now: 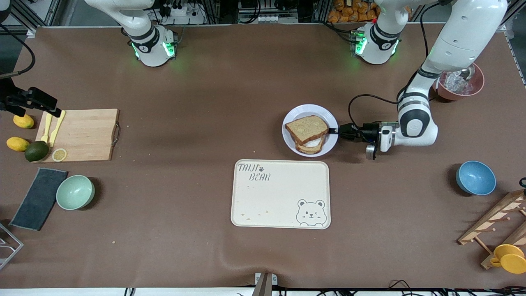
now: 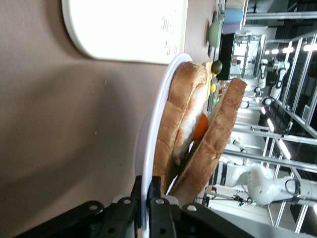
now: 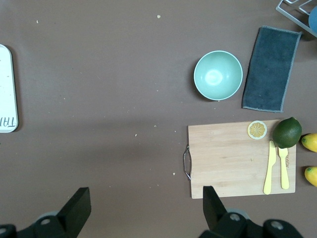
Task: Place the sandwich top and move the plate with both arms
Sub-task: 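Slide the plate with the left gripper onto the bear tray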
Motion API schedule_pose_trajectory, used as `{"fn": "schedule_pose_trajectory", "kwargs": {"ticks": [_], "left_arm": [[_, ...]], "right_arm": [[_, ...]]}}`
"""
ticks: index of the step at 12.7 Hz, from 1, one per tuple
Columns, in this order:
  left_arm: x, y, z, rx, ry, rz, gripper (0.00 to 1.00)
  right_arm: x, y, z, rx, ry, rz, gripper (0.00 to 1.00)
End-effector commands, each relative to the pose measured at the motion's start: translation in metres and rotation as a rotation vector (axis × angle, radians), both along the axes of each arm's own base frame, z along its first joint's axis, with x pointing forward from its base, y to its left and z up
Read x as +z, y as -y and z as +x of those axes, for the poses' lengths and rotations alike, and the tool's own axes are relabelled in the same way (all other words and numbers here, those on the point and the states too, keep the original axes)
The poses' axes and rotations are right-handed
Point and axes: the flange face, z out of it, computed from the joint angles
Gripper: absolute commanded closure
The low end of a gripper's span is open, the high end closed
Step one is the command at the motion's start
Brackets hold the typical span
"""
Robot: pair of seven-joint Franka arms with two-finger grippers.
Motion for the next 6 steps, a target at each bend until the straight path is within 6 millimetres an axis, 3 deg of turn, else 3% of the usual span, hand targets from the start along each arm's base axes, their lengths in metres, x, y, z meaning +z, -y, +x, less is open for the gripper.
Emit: {"fn": "schedule_pose_trajectory", "kwargs": {"ticks": [1, 6], "left_arm": [[0.022, -0.005, 0.011, 0.083, -0.019, -0.048, 1.00], [0.030, -0.003, 0.037, 0.242, 0.001, -0.100, 1.00]], "right_arm": [[-0.001, 0.001, -0.002, -0.014, -0.007, -0.006, 0.00], [-0.002, 0.001, -0.002, -0.015, -0.010, -0.006, 0.00]]}}
